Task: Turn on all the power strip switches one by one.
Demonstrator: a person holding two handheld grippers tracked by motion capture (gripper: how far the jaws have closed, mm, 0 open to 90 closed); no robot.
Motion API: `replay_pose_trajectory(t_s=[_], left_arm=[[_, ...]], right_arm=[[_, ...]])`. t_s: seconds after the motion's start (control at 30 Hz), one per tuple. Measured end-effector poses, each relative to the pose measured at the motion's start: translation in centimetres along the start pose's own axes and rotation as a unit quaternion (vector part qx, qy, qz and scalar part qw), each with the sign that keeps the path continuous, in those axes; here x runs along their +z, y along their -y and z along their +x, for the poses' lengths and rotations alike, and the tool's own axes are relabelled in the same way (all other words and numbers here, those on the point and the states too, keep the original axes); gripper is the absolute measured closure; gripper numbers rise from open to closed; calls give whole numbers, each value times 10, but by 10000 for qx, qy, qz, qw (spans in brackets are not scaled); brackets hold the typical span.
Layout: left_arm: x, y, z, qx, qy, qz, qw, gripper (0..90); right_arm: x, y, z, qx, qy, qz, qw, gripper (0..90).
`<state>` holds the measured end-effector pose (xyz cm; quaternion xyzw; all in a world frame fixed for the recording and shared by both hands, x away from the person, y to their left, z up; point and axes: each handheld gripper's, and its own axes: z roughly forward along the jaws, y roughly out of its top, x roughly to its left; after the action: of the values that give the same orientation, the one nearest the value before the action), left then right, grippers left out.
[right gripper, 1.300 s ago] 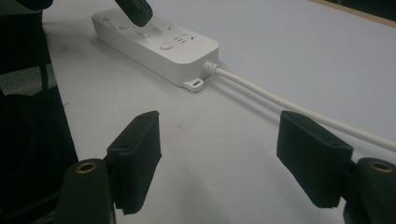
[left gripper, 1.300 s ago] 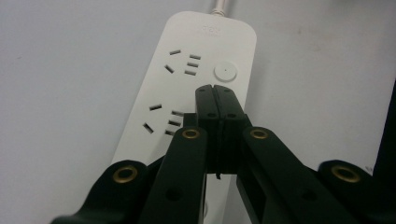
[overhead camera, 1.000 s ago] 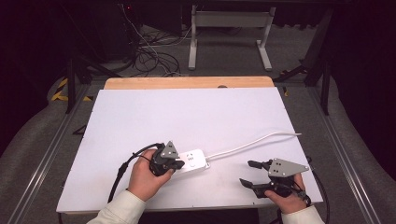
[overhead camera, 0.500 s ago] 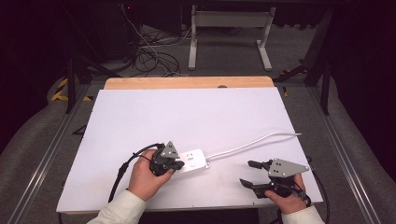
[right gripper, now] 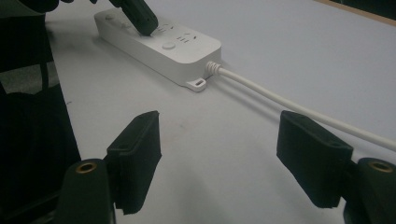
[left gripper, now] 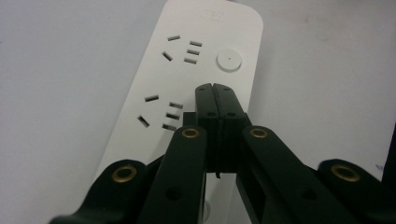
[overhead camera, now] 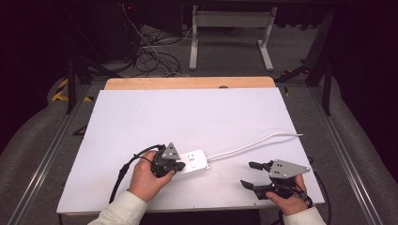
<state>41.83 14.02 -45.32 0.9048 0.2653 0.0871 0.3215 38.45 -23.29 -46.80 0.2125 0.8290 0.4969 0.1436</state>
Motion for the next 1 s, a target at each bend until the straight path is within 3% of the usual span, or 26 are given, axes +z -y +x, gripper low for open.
replay_pose_trajectory(t_s=[0.3, 0.67, 0.83, 1.0], left_arm=[[1, 1, 3, -181, 114, -18, 9998, 900], [2, 2, 0, -84, 15, -74, 9999, 900], [-8, 1, 3, -249, -88, -374, 9989, 899], [-21, -6, -1, -176, -126, -485, 9986, 899]], right_arm=[[1, 0, 1, 10, -18, -2, 10000, 309], [1, 0, 1, 11, -14, -5, 10000, 309], [0, 0, 0, 17, -2, -9, 10000, 309], [1, 0, 0, 1, -17, 14, 10000, 309]])
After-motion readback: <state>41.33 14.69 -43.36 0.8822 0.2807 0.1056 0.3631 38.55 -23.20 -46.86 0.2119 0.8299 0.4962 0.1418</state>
